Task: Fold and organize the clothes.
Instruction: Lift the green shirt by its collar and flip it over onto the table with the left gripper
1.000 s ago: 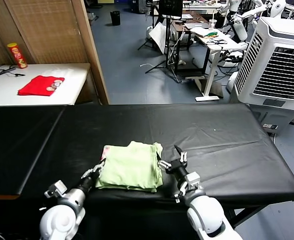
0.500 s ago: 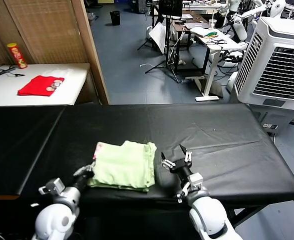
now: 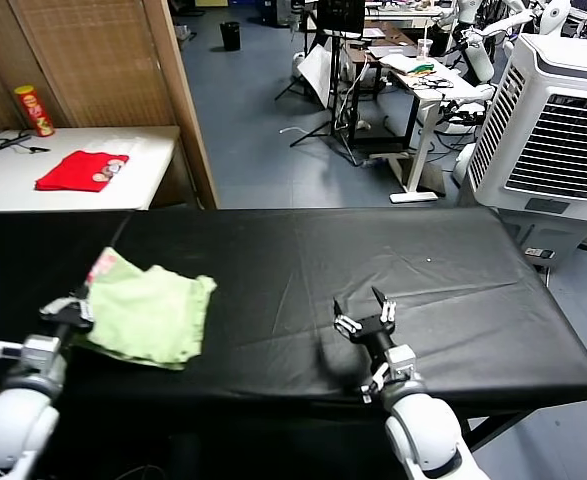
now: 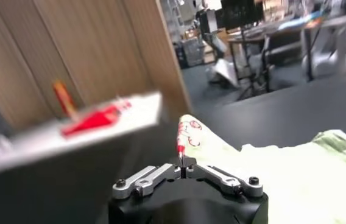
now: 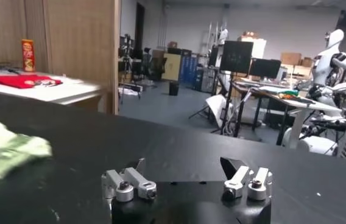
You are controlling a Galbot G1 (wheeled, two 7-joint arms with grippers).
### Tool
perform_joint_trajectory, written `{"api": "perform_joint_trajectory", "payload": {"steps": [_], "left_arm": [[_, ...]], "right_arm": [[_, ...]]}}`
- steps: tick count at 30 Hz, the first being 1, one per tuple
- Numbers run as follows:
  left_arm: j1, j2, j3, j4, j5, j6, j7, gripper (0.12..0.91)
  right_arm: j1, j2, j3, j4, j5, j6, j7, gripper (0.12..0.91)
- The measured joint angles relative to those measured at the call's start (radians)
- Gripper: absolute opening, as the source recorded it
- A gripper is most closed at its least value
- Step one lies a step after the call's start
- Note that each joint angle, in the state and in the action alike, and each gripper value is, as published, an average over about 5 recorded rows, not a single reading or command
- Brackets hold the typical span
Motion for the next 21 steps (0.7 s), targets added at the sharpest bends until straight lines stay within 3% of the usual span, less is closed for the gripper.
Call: {"api": "perform_joint_trajectory", "payload": {"steps": [3, 8, 15, 21], "left_arm": [[0.006, 0.025, -0.017, -0.04, 0.02, 0.023, -0.007, 0.13], [0.0, -0.001, 0.04, -0.134, -0.049, 0.073, -0.039, 0.13], [-0.055, -0.102, 0.246, -0.188, -0.206, 0.085, -0.097, 0.13], [-0.151, -0.211, 0.442, -0.134, -0.23, 0.068, -0.131, 0.13]], "right_arm": [[-0.003, 0.007, -0.002, -0.001, -0.01, 0.0, 0.0, 0.798], [-0.021, 0.01, 0.006, 0.006, -0.022, 0.001, -0.002, 0.798], [-0.054, 0.005, 0.036, 0.024, -0.024, 0.002, -0.003, 0.798], [-0.08, 0.011, 0.058, 0.034, -0.018, 0.002, -0.01, 0.798]]}}
